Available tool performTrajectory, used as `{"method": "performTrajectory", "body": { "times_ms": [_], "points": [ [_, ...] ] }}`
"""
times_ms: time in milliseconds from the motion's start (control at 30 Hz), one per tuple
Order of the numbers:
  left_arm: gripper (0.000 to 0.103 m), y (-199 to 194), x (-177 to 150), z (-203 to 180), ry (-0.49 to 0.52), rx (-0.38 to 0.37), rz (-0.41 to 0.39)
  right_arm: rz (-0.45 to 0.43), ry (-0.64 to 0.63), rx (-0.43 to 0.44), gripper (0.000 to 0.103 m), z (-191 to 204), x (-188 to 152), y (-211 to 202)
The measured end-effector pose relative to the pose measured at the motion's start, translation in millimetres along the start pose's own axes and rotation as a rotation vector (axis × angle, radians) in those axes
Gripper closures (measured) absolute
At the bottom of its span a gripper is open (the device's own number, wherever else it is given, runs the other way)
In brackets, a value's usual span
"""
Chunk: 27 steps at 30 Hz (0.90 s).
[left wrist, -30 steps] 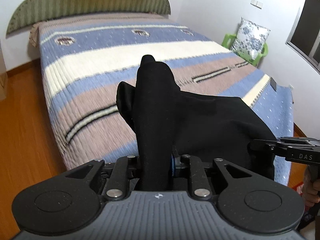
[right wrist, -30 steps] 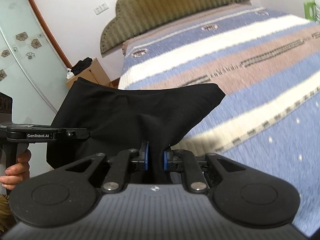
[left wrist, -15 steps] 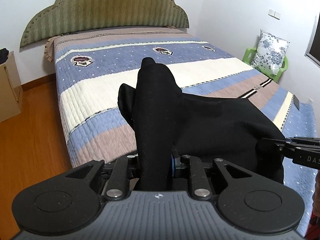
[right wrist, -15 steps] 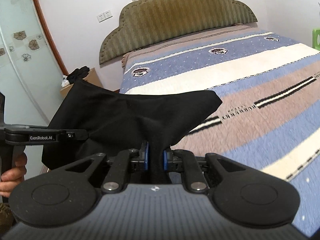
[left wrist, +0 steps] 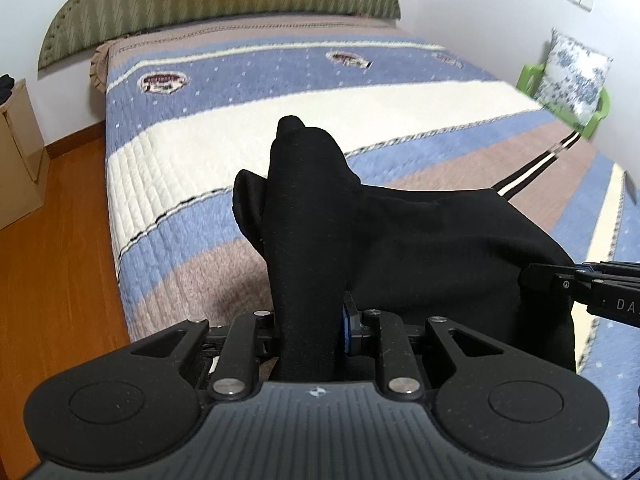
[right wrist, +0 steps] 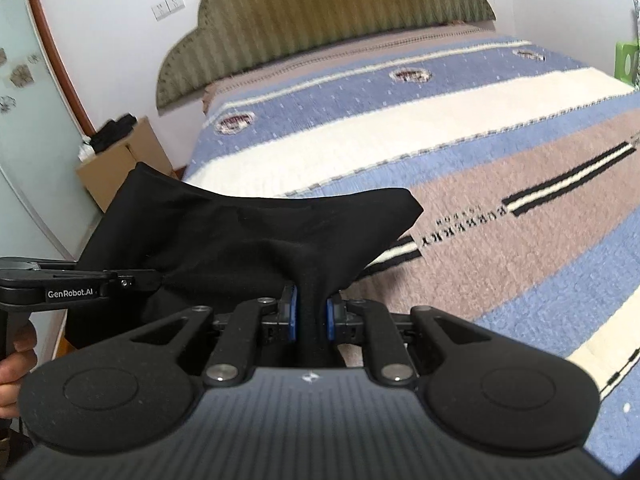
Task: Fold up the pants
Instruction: 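Lay the folded trousers down and open both grippers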
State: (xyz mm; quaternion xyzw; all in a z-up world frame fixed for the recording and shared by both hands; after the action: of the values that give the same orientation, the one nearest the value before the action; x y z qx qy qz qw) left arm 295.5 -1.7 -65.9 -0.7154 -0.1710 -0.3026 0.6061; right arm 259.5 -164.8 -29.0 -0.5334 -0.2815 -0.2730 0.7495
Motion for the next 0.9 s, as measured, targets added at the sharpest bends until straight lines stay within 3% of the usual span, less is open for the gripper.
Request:
{"method": "performTrajectory", "body": {
  "times_ms": [333, 500, 733, 833, 900],
  "points": [
    [0.081, 33, -6, 9, 0.026, 0.049, 0.033, 0.066, 0.054, -0.030, 0.089, -21, -21, 52],
    [0.070, 42, -9, 17, 0.021, 0.091, 0.048, 0.087, 0.062, -0.053, 0.085, -26, -26, 61],
    [0.063, 35, -6, 35, 0.014, 0.124, 0.032, 0.109, 0.076, -0.103, 0.066, -36, -34, 59],
    [0.063, 18, 0, 52, 0.070, 0.255, -0.037, 0.082, 0.085, -0.119, 0.062, -41, -32, 41],
    [0.063, 8, 0, 61, 0.099, 0.279, -0.051, 0.074, 0.105, -0.080, 0.042, -41, -35, 31]
  ]
}}
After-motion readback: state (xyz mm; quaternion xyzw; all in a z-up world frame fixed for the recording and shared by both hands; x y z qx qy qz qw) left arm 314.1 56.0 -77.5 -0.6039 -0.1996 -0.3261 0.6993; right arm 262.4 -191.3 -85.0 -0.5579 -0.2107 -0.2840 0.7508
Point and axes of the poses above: each gripper's, at about its wrist camera, not at the fingertips, and y roughly the way its jaws point, z to its left, x to its top, the point moved 10 cm from there along y, roughly the way its jaws point, and after that the axes turned 1 degree about z, right-handed, at the moved point
